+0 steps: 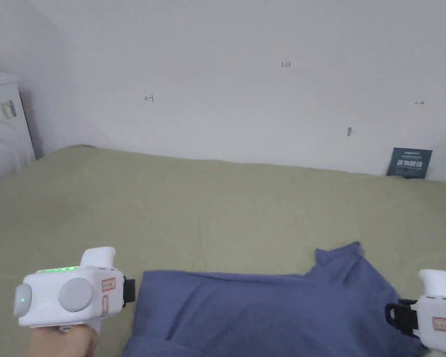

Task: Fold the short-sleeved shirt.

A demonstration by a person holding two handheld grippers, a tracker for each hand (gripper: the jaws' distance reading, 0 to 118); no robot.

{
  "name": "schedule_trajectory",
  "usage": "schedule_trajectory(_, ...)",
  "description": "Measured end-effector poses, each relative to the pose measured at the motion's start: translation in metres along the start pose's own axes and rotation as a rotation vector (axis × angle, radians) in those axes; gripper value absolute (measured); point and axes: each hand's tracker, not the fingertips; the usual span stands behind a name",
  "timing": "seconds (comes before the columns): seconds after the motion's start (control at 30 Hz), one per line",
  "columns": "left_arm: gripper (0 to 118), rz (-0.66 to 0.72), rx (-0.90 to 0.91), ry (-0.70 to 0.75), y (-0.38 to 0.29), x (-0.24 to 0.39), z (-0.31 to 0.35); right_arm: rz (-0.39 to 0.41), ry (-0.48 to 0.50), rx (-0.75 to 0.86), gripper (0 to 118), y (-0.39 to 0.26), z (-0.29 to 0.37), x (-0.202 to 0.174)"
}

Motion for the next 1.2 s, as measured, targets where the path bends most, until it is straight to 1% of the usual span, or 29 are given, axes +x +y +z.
schedule_trajectory(0.17, 0, -0.026, -0.082, 0.044, 0.038, -0.006, -0.075, 0.010, 0.013, -0.029, 0, 0.017, -0.037, 0.006)
schedule_trajectory(0.2, 9, -0.046, -0.098, 0.060, 0.045, -0.007, -0.090, 0.000, 0.018, -0.035, 0, 0.019, -0.047, 0.007)
schedule_trajectory(0.23, 24, -0.067, -0.112, 0.087, 0.051, -0.007, -0.103, -0.005, 0.021, -0.038, 0, 0.021, -0.052, 0.009)
schedule_trajectory(0.27, 57, -0.082, -0.132, 0.105, 0.054, 0.003, -0.112, -0.007, 0.024, -0.041, 0, 0.023, -0.058, 0.011)
schedule_trajectory(0.3, 103, -0.098, -0.162, 0.109, 0.058, 0.004, -0.126, -0.010, 0.026, -0.047, 0, 0.026, -0.063, 0.013)
schedule_trajectory(0.33, 118, -0.106, -0.184, 0.144, 0.062, 0.005, -0.138, -0.009, 0.025, -0.057, 0, 0.027, -0.070, 0.015)
schedule_trajectory(0.37, 116, -0.121, -0.158, 0.159, 0.064, 0.008, -0.148, -0.006, 0.018, -0.062, 0, 0.029, -0.076, 0.016)
schedule_trajectory(0.4, 118, -0.171, -0.073, 0.131, 0.069, 0.015, -0.154, -0.004, 0.014, -0.061, 0, 0.030, -0.079, 0.019)
schedule_trajectory(0.43, 118, -0.128, -0.128, 0.145, 0.067, 0.017, -0.163, -0.006, 0.014, -0.065, 0, 0.031, -0.082, 0.021)
schedule_trajectory(0.5, 118, -0.099, -0.161, 0.142, 0.069, 0.017, -0.181, -0.014, 0.018, -0.066, 0, 0.031, -0.086, 0.024)
schedule_trajectory(0.53, 118, -0.093, -0.164, 0.138, 0.067, 0.023, -0.173, -0.016, 0.022, -0.064, 0, 0.032, -0.086, 0.025)
schedule_trajectory(0.63, 118, -0.083, -0.188, 0.185, 0.061, 0.028, -0.186, -0.030, 0.037, -0.052, 0, 0.031, -0.087, 0.031)
schedule_trajectory(0.67, 113, -0.083, -0.209, 0.169, 0.055, 0.023, -0.191, -0.035, 0.048, -0.049, 0, 0.031, -0.086, 0.032)
schedule_trajectory(0.7, 90, -0.067, -0.260, 0.194, 0.052, 0.023, -0.197, -0.034, 0.048, -0.045, 0, 0.031, -0.087, 0.032)
schedule_trajectory(0.73, 83, -0.030, -0.290, 0.184, 0.048, 0.025, -0.195, -0.029, 0.047, -0.039, 0, 0.030, -0.087, 0.032)
schedule_trajectory(0.77, 79, 0.000, -0.292, 0.112, 0.046, 0.025, -0.192, -0.017, 0.045, -0.038, 0, 0.031, -0.088, 0.033)
schedule_trajectory(0.8, 79, -0.081, -0.234, 0.235, 0.044, 0.037, -0.165, -0.002, 0.038, -0.043, 0, 0.033, -0.090, 0.035)
schedule_trajectory(0.83, 57, -0.096, -0.187, 0.149, 0.047, 0.042, -0.151, 0.005, 0.030, -0.043, 0, 0.035, -0.094, 0.036)
schedule_trajectory(0.87, 16, -0.112, -0.172, 0.125, 0.048, 0.043, -0.144, 0.011, 0.026, -0.042, 0, 0.038, -0.096, 0.037)
schedule_trajectory(0.9, 0, -0.072, -0.166, 0.050, 0.049, 0.044, -0.137, 0.017, 0.020, -0.044, 0, 0.041, -0.102, 0.039)
schedule_trajectory(0.93, 0, -0.044, -0.180, 0.057, 0.055, 0.031, -0.160, 0.019, 0.015, -0.050, 0, 0.048, -0.111, 0.043)
schedule_trajectory(0.97, 0, -0.033, -0.189, 0.022, 0.056, 0.029, -0.164, 0.020, 0.016, -0.059, 0, 0.055, -0.123, 0.048)
schedule_trajectory(1.03, 0, -0.114, -0.155, 0.071, 0.055, 0.038, -0.161, 0.017, 0.022, -0.062, 0, 0.071, -0.147, 0.061)
schedule_trajectory(1.07, 0, -0.136, -0.165, 0.067, 0.053, 0.041, -0.166, 0.012, 0.020, -0.066, 1, 0.082, -0.164, 0.069)
schedule_trajectory(1.1, 0, -0.128, -0.166, 0.060, 0.053, 0.041, -0.167, -0.004, 0.023, -0.075, 9, 0.094, -0.182, 0.078)
schedule_trajectory(1.13, 0, -0.121, -0.174, 0.052, 0.053, 0.041, -0.169, -0.008, 0.021, -0.086, 22, 0.103, -0.202, 0.089)
schedule_trajectory(1.17, 0, -0.094, -0.177, 0.041, 0.053, 0.039, -0.170, -0.007, 0.010, -0.122, 43, 0.113, -0.221, 0.096)
schedule_trajectory(1.2, 0, -0.097, -0.167, 0.043, 0.050, 0.043, -0.168, 0.018, 0.011, -0.147, 69, 0.121, -0.237, 0.102)
